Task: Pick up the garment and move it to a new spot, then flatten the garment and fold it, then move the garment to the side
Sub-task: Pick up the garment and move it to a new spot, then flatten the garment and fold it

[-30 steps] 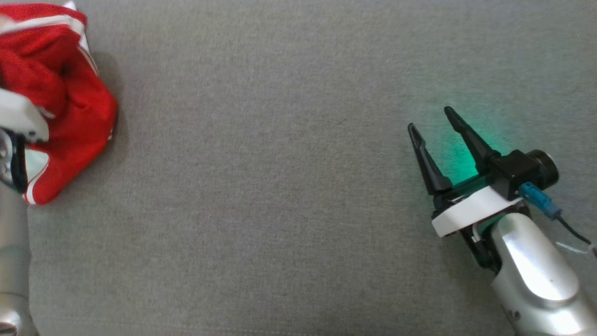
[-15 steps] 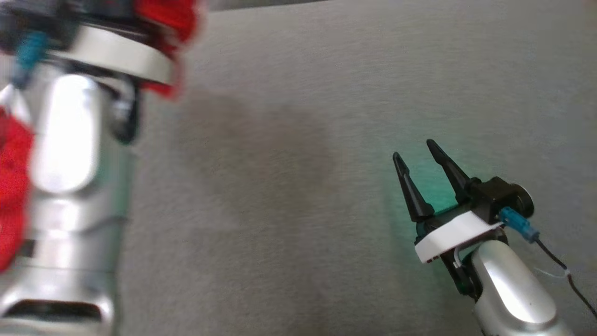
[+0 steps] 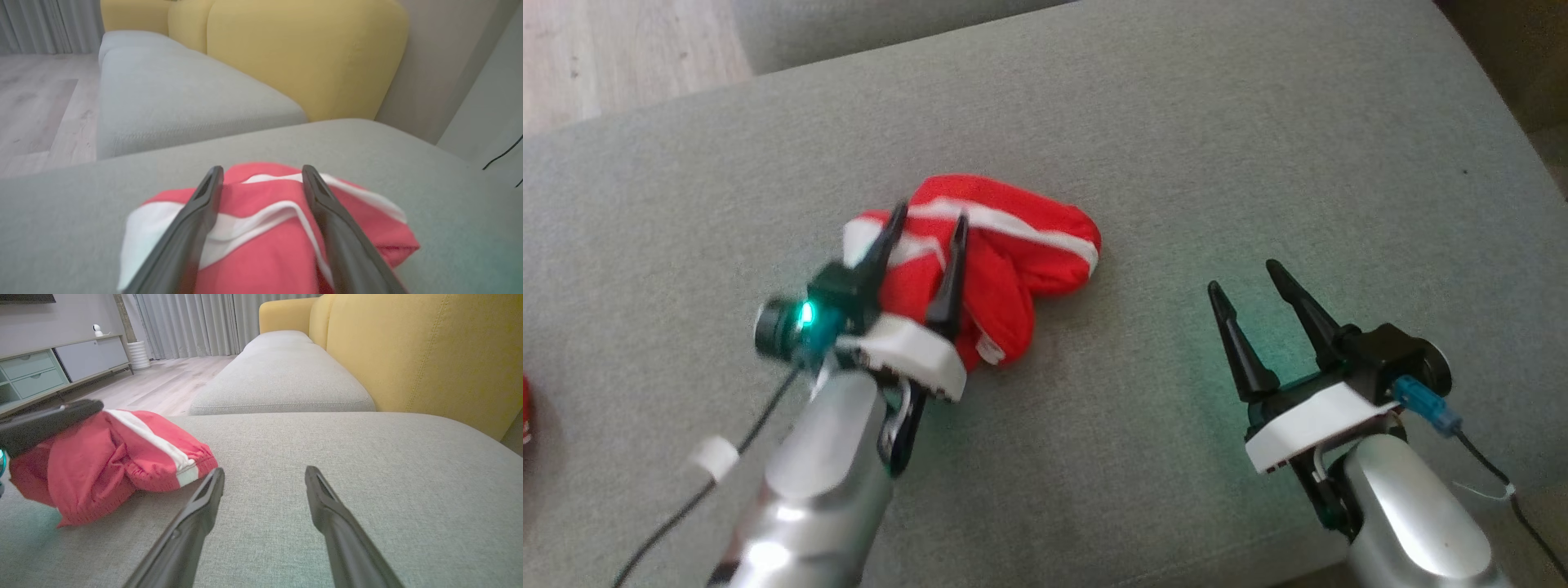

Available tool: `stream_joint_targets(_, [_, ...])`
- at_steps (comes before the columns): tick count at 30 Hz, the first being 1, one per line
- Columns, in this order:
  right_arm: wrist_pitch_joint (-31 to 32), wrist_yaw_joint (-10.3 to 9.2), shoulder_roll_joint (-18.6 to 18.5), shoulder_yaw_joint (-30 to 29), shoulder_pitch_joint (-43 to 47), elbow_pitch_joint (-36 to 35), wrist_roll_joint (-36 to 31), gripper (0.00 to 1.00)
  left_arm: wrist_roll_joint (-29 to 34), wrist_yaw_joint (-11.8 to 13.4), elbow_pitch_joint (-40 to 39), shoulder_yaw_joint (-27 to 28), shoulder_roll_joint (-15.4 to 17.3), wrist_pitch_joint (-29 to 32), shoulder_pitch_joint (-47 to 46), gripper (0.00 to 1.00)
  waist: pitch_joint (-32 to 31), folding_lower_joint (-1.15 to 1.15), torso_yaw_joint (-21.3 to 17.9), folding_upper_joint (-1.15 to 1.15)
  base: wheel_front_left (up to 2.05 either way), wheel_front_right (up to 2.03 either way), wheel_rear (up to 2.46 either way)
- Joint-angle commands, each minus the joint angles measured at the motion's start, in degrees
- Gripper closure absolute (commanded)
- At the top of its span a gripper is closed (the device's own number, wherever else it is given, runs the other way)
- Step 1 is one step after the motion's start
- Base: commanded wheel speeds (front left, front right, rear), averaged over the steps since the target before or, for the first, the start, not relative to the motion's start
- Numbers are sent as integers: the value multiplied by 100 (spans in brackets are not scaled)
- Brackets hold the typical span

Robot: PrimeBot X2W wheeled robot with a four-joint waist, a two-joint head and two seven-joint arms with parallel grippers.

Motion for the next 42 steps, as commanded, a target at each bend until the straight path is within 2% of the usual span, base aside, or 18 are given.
stream_joint_targets(1, [-54, -4, 41, 71, -95, -157, 51, 0, -19, 59, -154, 154, 114, -64, -150, 0, 19, 0, 27, 0, 0, 0, 0])
stream_joint_targets(5, [-54, -4, 40, -70, -92, -170, 62, 0, 105, 383, -618, 515, 142, -73, 290, 0, 6, 0, 197, 0, 0, 0, 0])
stream_joint_targets(11, [-54, -4, 62, -320, -58, -254, 62, 0, 458, 608, -1715, 1412, 405, -75, 1328, 0, -186, 0, 486, 0, 0, 0, 0])
stream_joint_targets(16, [-54, -4, 131, -526, 52, -275, 22, 0, 705, 568, -2369, 2008, 394, -76, 2261, 0, -421, 0, 668, 0, 0, 0, 0])
stream_joint_targets(20, [-54, -4, 168, -532, 257, -177, 8, 0, 857, 501, -2776, 2365, 229, -76, 3035, 0, -628, 0, 752, 0, 0, 0, 0])
stream_joint_targets(26, [-54, -4, 173, -451, 458, 19, 12, 0, 904, 376, -2860, 2362, 124, -76, 3559, 0, -701, 0, 822, 0, 0, 0, 0])
stream_joint_targets(33, [-54, -4, 105, -282, 265, 187, -3, 0, 779, 384, -2880, 2149, 113, -76, 3509, 0, -538, 0, 984, 0, 0, 0, 0])
stream_joint_targets(42, [-54, -4, -7, -164, -329, 894, -174, 0, 608, 475, -2852, 1709, 111, -76, 3338, 0, -137, 0, 1670, 0, 0, 0, 0])
